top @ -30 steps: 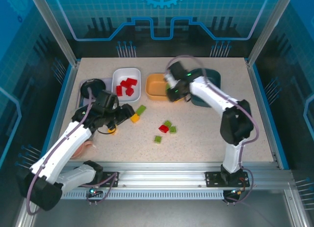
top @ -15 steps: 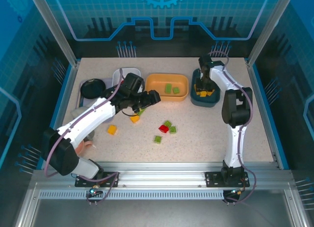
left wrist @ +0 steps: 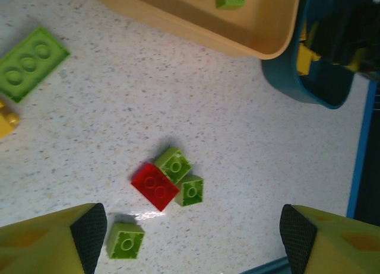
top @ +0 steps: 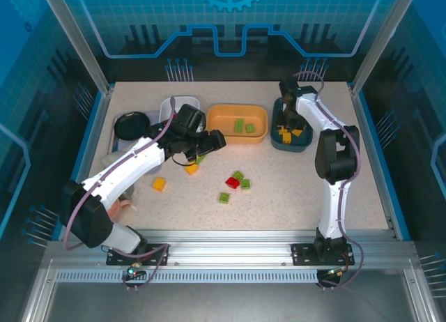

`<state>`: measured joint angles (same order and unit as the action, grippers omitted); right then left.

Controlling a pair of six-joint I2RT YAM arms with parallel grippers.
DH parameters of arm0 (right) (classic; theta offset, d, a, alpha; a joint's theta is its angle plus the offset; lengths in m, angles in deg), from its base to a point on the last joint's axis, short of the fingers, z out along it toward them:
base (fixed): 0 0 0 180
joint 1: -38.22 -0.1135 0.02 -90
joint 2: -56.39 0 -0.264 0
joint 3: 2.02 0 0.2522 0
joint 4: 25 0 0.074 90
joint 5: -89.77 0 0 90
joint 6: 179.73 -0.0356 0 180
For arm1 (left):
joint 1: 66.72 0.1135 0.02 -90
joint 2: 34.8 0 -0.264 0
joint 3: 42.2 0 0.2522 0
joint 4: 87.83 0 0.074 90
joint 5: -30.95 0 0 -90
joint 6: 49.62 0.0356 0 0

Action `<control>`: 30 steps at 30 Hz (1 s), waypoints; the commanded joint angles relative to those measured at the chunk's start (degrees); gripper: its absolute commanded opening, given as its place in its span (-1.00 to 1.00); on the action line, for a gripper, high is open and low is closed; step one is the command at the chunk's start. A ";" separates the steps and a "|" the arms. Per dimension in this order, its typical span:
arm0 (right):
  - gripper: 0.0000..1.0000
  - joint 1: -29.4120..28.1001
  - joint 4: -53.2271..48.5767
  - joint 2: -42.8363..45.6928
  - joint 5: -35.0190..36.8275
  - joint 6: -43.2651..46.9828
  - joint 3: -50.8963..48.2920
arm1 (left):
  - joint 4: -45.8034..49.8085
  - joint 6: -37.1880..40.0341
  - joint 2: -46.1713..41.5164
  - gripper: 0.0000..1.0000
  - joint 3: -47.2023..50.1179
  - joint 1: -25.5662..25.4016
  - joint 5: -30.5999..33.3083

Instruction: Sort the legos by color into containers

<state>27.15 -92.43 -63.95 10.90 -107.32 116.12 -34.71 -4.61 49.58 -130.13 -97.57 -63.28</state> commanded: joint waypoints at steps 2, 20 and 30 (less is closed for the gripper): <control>0.19 -7.21 11.80 15.97 -7.31 2.47 -10.06 | 8.89 8.54 4.36 0.60 -5.69 1.28 4.16; 0.33 -19.44 32.32 47.84 -23.89 -10.89 -48.36 | 11.01 31.12 31.52 0.60 -17.34 6.95 10.85; 0.37 -19.43 29.60 53.29 -21.76 -12.20 -50.78 | 9.36 32.86 35.83 0.57 -16.83 6.86 13.78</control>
<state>8.24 -61.46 -11.40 -11.21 -118.49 66.42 -24.79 26.49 84.45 -146.46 -90.93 -51.69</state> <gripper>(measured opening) 0.685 0.786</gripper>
